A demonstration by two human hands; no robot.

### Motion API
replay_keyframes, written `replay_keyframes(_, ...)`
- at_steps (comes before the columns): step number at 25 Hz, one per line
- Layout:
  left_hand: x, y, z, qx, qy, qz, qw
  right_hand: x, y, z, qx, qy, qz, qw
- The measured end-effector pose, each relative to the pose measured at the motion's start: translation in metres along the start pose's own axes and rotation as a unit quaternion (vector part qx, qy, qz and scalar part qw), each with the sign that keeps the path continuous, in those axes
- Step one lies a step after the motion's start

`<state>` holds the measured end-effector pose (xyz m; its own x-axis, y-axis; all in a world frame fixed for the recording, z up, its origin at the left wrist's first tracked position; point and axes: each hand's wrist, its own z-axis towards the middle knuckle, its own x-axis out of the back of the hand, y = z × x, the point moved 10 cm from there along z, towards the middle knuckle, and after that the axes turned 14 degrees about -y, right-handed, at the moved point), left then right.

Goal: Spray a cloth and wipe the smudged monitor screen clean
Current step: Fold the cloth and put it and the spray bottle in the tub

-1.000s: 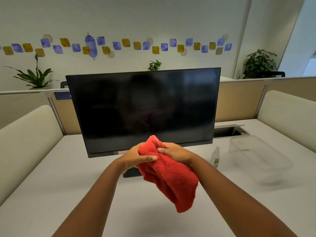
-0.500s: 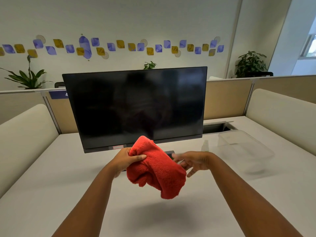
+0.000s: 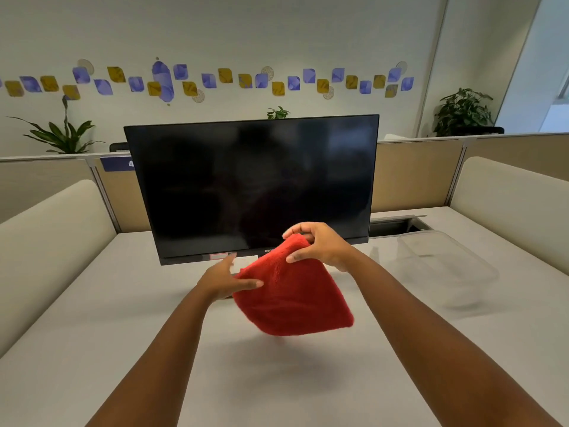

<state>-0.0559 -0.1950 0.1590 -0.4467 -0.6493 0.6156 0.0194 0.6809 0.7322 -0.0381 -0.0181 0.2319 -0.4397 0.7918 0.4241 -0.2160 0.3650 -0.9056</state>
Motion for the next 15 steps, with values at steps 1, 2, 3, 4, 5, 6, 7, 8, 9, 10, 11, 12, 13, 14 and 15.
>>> replay_keyframes(1,0.000,0.024,-0.002,-0.059,0.005,-0.009,0.998,-0.003,-0.007,0.003,0.013,-0.007,-0.009,1.000)
replay_keyframes(2,-0.003,0.050,-0.004,-0.120,-0.011,-0.023,0.992,-0.005,-0.014,0.004,0.024,-0.011,-0.028,0.999)
replay_keyframes(3,-0.009,0.073,-0.007,-0.171,-0.037,-0.032,0.984,-0.005,-0.021,0.004,0.036,-0.005,-0.048,0.998)
replay_keyframes(4,-0.016,0.091,-0.009,-0.206,-0.058,-0.039,0.976,-0.001,-0.027,0.002,0.049,0.014,-0.067,0.996)
replay_keyframes(5,-0.019,0.102,-0.011,-0.227,-0.065,-0.053,0.970,0.006,-0.032,-0.001,0.063,0.045,-0.089,0.993)
replay_keyframes(6,-0.020,0.112,-0.012,-0.243,-0.052,-0.073,0.966,0.014,-0.035,-0.006,0.075,0.080,-0.106,0.988)
replay_keyframes(7,-0.019,0.117,-0.012,-0.254,-0.029,-0.093,0.962,0.022,-0.034,-0.012,0.084,0.105,-0.102,0.986)
replay_keyframes(8,-0.020,0.120,-0.011,-0.259,-0.006,-0.102,0.960,0.028,-0.027,-0.018,0.090,0.114,-0.071,0.987)
replay_keyframes(9,-0.021,0.121,-0.009,-0.256,0.015,-0.094,0.962,0.031,-0.015,-0.021,0.088,0.105,-0.022,0.990)
replay_keyframes(10,-0.023,0.120,-0.008,-0.250,0.032,-0.079,0.965,0.029,0.000,-0.023,0.069,0.080,0.012,0.994)
replay_keyframes(11,-0.023,0.117,-0.005,-0.240,0.047,-0.074,0.967,0.024,0.018,-0.024,0.034,0.044,0.016,0.998)
replay_keyframes(12,-0.021,0.113,-0.003,-0.231,0.059,-0.086,0.967,0.017,0.039,-0.025,-0.020,0.002,-0.012,1.000)
replay_keyframes(13,-0.018,0.108,-0.001,-0.224,0.068,-0.107,0.966,0.011,0.060,-0.026,-0.076,-0.034,-0.053,0.995)
replay_keyframes(14,-0.014,0.104,0.000,-0.220,0.076,-0.129,0.964,0.009,0.077,-0.029,-0.125,-0.056,-0.095,0.986)
replay_keyframes(15,-0.008,0.099,0.000,-0.217,0.087,-0.154,0.960,0.011,0.089,-0.031,-0.158,-0.059,-0.119,0.979)
